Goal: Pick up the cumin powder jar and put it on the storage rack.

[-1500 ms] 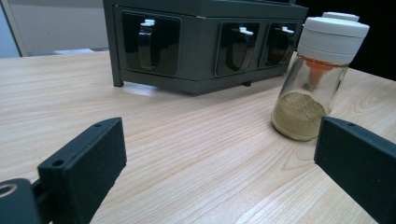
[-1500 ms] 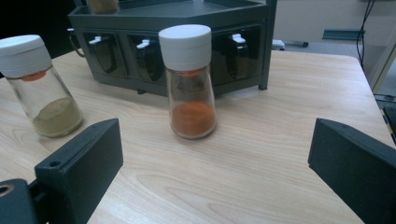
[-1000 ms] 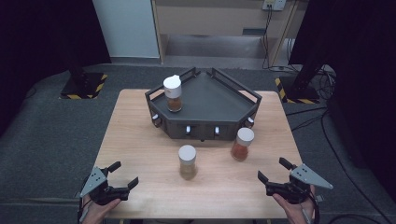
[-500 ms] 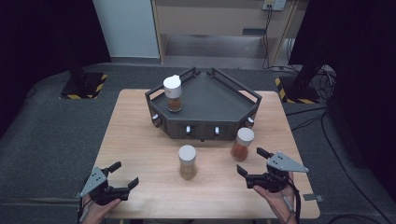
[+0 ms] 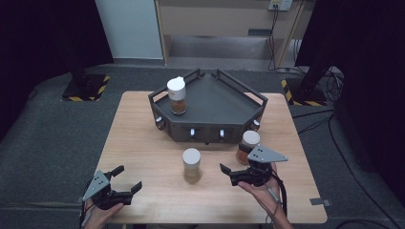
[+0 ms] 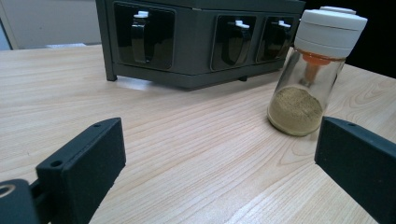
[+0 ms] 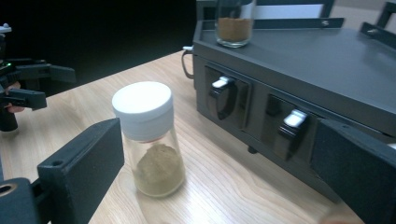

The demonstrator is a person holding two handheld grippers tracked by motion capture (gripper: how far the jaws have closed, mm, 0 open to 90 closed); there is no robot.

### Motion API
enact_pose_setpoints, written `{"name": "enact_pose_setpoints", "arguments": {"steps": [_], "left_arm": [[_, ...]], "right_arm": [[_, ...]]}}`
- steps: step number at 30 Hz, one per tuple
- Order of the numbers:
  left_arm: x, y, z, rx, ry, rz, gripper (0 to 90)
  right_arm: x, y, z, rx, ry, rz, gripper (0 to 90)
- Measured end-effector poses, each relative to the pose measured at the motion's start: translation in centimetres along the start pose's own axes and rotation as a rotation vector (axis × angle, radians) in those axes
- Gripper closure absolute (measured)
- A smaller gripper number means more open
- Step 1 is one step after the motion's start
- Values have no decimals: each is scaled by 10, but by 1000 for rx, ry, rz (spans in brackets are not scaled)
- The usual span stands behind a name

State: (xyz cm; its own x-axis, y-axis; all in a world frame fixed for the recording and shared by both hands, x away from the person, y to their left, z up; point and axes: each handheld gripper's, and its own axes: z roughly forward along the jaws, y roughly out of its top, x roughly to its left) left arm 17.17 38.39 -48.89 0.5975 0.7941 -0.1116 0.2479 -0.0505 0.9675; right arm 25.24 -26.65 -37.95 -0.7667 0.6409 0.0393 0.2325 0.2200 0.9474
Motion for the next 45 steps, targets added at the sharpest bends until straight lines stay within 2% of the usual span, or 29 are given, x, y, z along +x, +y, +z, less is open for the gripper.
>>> {"name": "enact_pose_setpoints", "arguments": {"steps": [15, 27, 37, 40, 45], "left_arm": [[0, 0, 0, 5, -6, 5, 6], [0, 1, 1, 11, -9, 8, 6], [0, 1, 1, 13, -9, 9, 6], [0, 1, 1, 13, -10, 13, 6], [0, 1, 1, 13, -12, 10, 6]], "right_arm": [[7, 13, 51, 27, 116, -18, 38], [9, 12, 86, 60, 169, -17, 53], [9, 6, 106, 82, 186, -13, 99], [7, 2, 112, 87, 188, -4, 127], [8, -1, 117, 99, 190, -16, 178]]}}
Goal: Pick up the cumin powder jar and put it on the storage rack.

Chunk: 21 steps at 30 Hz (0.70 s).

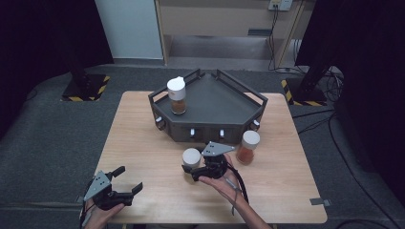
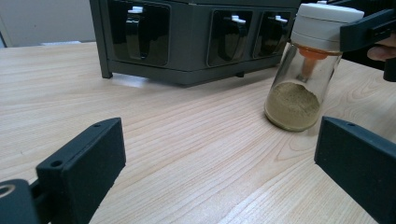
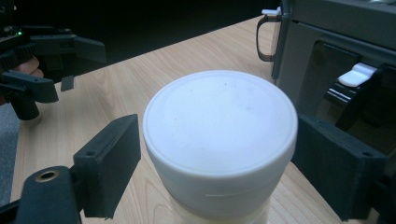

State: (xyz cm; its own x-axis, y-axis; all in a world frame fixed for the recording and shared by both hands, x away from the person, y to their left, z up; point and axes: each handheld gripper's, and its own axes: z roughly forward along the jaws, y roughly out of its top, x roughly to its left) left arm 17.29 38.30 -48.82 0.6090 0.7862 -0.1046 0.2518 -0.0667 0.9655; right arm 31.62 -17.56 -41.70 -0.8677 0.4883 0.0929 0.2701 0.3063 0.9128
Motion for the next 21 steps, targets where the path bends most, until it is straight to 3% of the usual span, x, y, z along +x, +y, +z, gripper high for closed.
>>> {"name": "enact_pose_setpoints", "arguments": {"steps": [5, 14, 21], "left_arm": [[0, 1, 0, 4, 0, 3, 6], [-1, 1, 0, 9, -4, 7, 7], [0, 1, 0, 8, -5, 4, 7]], "right_arm": [[0, -3, 2, -2, 2, -17, 323], [5, -3, 2, -3, -17, -14, 330], [10, 3, -1, 19, -26, -48, 333]]}}
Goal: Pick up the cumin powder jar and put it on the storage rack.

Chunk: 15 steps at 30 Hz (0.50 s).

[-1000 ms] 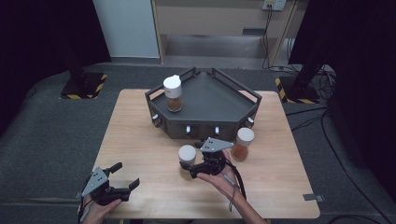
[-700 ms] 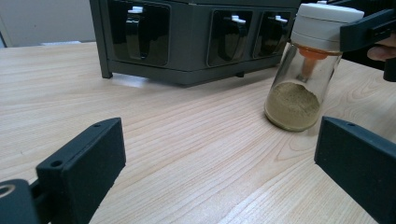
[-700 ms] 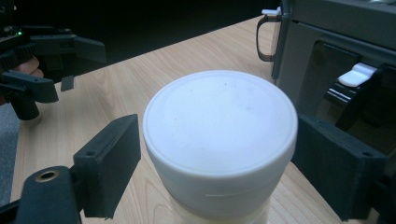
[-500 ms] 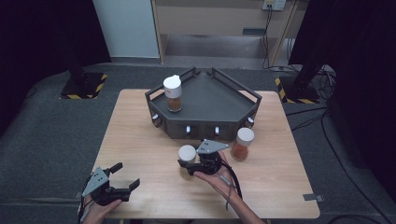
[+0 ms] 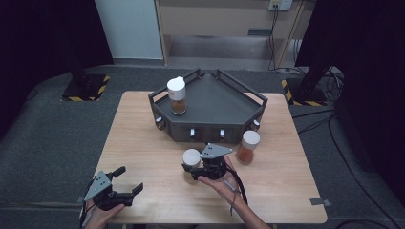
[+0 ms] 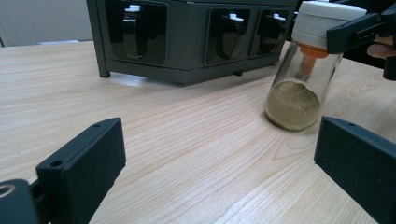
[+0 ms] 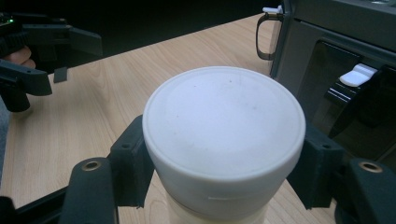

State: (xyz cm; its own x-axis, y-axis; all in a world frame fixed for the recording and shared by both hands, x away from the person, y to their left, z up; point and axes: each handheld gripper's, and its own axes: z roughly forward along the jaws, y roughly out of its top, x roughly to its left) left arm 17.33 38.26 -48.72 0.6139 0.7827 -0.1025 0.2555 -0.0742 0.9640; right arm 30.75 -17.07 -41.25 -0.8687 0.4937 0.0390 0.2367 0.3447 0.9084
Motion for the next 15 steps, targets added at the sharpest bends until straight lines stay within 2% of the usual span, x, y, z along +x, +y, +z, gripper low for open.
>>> {"name": "enact_pose_setpoints", "arguments": {"steps": [10, 15], "left_arm": [[0, 0, 0, 3, -5, -1, 8], [0, 0, 0, 3, -5, -2, 8]], "right_arm": [[-2, 10, -10, -12, 22, 9, 334], [-5, 18, -17, -13, 16, 13, 334]]}}
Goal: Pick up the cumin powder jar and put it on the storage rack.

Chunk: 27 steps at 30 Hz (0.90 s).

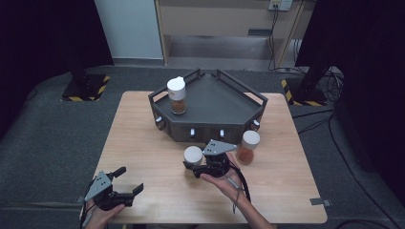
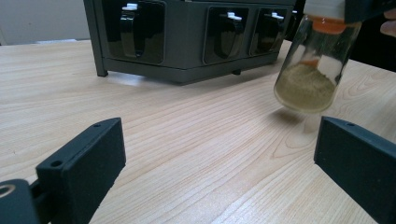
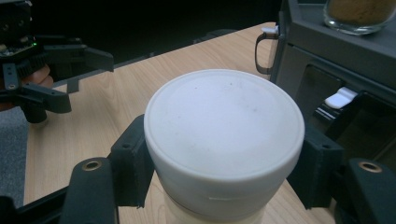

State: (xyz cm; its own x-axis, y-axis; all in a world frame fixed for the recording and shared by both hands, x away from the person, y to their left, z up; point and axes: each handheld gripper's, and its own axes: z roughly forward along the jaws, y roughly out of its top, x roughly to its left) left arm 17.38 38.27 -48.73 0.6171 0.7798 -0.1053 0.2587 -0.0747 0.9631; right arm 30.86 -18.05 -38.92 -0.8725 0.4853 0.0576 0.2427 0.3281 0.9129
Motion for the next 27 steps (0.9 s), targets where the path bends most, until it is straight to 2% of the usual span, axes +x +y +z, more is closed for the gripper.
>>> {"name": "enact_pose_setpoints", "arguments": {"steps": [11, 27], "left_arm": [[0, 0, 0, 0, 1, -3, 8], [1, -1, 0, 0, -3, -8, 8]], "right_arm": [[-9, 15, -19, -17, -30, 20, 334], [-25, 58, -36, -6, -80, 29, 334]]}}
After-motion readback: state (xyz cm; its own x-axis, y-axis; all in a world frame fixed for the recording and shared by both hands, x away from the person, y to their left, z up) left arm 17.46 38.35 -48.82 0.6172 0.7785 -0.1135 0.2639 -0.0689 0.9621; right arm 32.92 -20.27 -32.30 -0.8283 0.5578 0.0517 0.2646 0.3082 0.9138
